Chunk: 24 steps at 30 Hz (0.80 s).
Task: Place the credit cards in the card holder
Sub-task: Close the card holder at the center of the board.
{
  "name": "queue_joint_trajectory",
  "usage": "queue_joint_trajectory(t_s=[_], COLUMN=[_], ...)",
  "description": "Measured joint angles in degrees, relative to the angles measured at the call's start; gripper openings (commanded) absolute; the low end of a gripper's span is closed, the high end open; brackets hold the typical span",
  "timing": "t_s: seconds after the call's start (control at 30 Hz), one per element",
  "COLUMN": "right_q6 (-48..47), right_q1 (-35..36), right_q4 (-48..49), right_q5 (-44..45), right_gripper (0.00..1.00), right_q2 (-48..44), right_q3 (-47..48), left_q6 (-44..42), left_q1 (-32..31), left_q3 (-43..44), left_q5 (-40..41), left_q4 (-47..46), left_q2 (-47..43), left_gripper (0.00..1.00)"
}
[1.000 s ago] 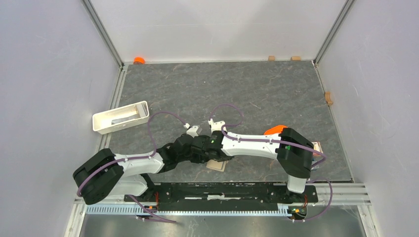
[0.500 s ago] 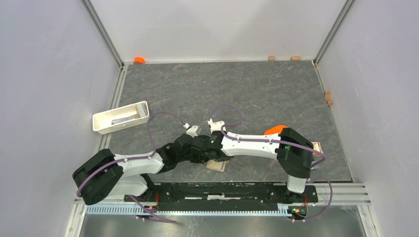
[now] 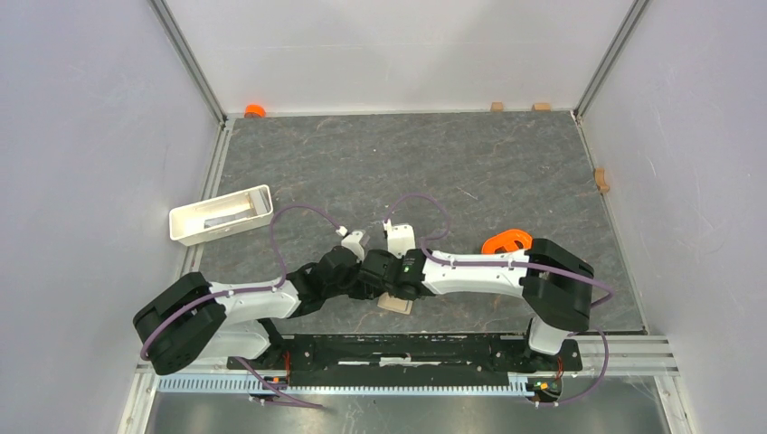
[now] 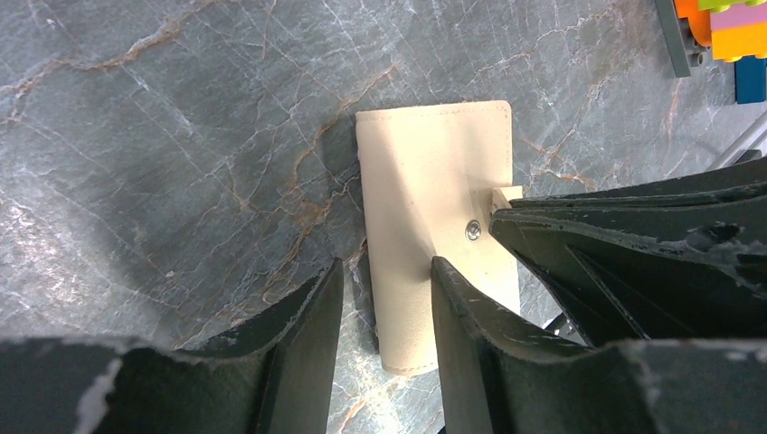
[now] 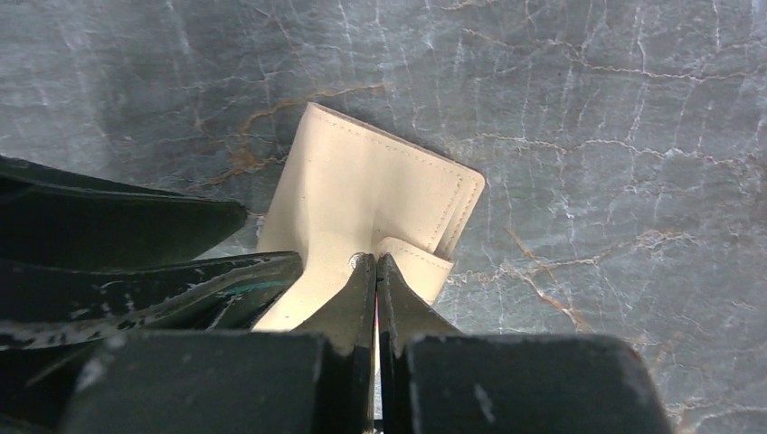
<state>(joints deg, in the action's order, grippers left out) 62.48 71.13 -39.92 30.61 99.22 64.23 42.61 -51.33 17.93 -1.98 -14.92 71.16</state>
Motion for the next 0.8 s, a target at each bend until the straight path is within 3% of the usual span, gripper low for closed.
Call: queue_joint_trajectory(t_s=[0.3,0.8], right_q6=[-1.14,-6.21], right_q1=[0.00,0.00], right_q4=[4.52,3.28], right_q5=[0.00,-1.90], right_gripper=[0.00,0.00], right_q2=[-2.38,-0.57], right_q3=[-2.56,0.59], left_q6=[0.00,0.00], left_q1=[-0.20,-0.26], left_q3=[0.02,0.22], left_q5=[0.09,0.15], left_q4=[-0.28,-1.16], left_q2=[0.31,1.36], left_gripper=[0.48,0.43])
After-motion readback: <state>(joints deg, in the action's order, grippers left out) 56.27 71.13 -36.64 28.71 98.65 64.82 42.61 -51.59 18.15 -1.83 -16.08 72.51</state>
